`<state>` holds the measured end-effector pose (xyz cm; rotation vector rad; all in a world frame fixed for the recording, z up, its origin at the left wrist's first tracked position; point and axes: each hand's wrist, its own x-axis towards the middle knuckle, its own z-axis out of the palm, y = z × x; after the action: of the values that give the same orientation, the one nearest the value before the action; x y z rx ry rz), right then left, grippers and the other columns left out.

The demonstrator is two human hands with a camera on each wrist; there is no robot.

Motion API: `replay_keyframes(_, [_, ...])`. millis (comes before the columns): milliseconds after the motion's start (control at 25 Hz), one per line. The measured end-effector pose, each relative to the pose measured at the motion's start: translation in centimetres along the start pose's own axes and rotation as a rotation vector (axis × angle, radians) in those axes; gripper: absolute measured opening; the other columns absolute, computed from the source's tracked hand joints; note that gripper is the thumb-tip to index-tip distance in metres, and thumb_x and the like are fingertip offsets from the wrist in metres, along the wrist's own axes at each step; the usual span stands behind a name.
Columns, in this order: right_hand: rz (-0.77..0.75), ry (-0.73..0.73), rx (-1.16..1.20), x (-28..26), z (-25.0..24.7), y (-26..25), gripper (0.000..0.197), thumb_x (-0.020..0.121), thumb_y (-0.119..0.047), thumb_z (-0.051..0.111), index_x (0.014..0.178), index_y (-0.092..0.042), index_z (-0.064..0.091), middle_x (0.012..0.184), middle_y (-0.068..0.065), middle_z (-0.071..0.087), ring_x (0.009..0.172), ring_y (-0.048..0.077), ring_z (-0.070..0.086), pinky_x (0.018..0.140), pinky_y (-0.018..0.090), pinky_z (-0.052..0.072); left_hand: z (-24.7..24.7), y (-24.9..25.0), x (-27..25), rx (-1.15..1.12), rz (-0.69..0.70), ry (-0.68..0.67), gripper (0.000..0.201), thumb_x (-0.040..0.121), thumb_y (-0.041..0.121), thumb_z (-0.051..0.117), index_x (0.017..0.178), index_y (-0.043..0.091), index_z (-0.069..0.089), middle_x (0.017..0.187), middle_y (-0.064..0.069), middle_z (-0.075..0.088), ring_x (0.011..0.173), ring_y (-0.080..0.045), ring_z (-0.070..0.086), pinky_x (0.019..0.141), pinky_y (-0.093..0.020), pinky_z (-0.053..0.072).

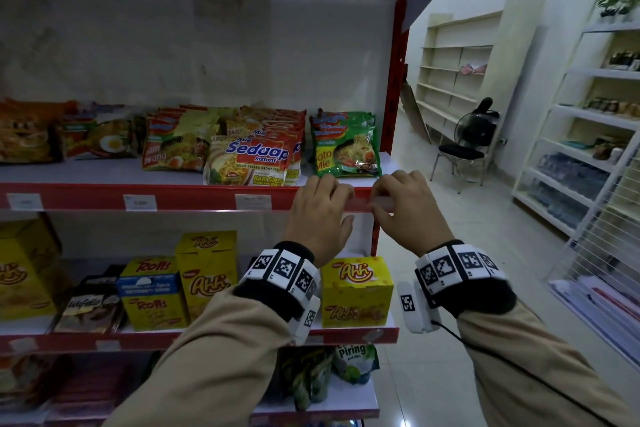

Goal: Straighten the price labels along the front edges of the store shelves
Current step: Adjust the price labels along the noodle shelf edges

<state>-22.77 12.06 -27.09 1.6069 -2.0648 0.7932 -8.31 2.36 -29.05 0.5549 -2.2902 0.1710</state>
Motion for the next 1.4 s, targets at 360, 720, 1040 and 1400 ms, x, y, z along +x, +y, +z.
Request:
replay_keyframes(360, [0.196, 0.226, 0.754, 1.0, -1.4, -0.8, 0.016, 0.083, -0.008, 0.069, 0.082, -0.023, 0.064, 0.084, -0.002, 0.07, 0.08, 0.014, 0.068, 0.069, 0.023, 0.053, 0.7, 0.0, 0.2, -0.199, -0.09, 0.09, 0.024, 0.097, 0.03, 0.043, 0.104, 0.014, 0.059, 0.098, -0.004, 0.054, 0.091, -0.023, 0.045, 0.08, -0.036, 0.039])
replay_keyframes(720, [0.118, 0.229, 0.736, 0.1, -0.1, -2.6, 0.018, 0.086, -0.006, 0.065, 0.104, -0.01, 0.064, 0.092, 0.001, 0.068, 0.083, 0.011, 0.067, 0.073, 0.022, 0.054, 0.7, -0.4, 0.7, -0.303, -0.124, 0.119, 0.009, 0.093, 0.019, 0.054, 0.09, 0.01, 0.056, 0.089, -0.005, 0.052, 0.082, -0.02, 0.039, 0.072, -0.036, 0.037])
replay_keyframes(1040, [0.061, 0.244, 0.307, 0.8, -1.6, -1.1, 0.014, 0.085, -0.01, 0.062, 0.09, -0.02, 0.07, 0.088, -0.002, 0.069, 0.08, 0.013, 0.06, 0.073, 0.025, 0.045, 0.3, -0.3, 0.4, -0.226, -0.087, 0.071, 0.019, 0.086, 0.023, 0.059, 0.103, 0.014, 0.055, 0.096, -0.002, 0.054, 0.089, -0.021, 0.045, 0.079, -0.034, 0.039])
replay_keyframes(1400, [0.104, 0.097, 0.257, 0.3, -0.7, -0.1, 0.012, 0.084, -0.016, 0.064, 0.091, -0.024, 0.07, 0.083, -0.006, 0.066, 0.09, 0.023, 0.054, 0.083, 0.046, 0.046, 0.2, -0.1, 1.0, -0.132, -0.088, -0.013, 0.017, 0.094, 0.031, 0.052, 0.105, 0.021, 0.06, 0.096, -0.004, 0.047, 0.091, -0.023, 0.041, 0.08, -0.034, 0.035])
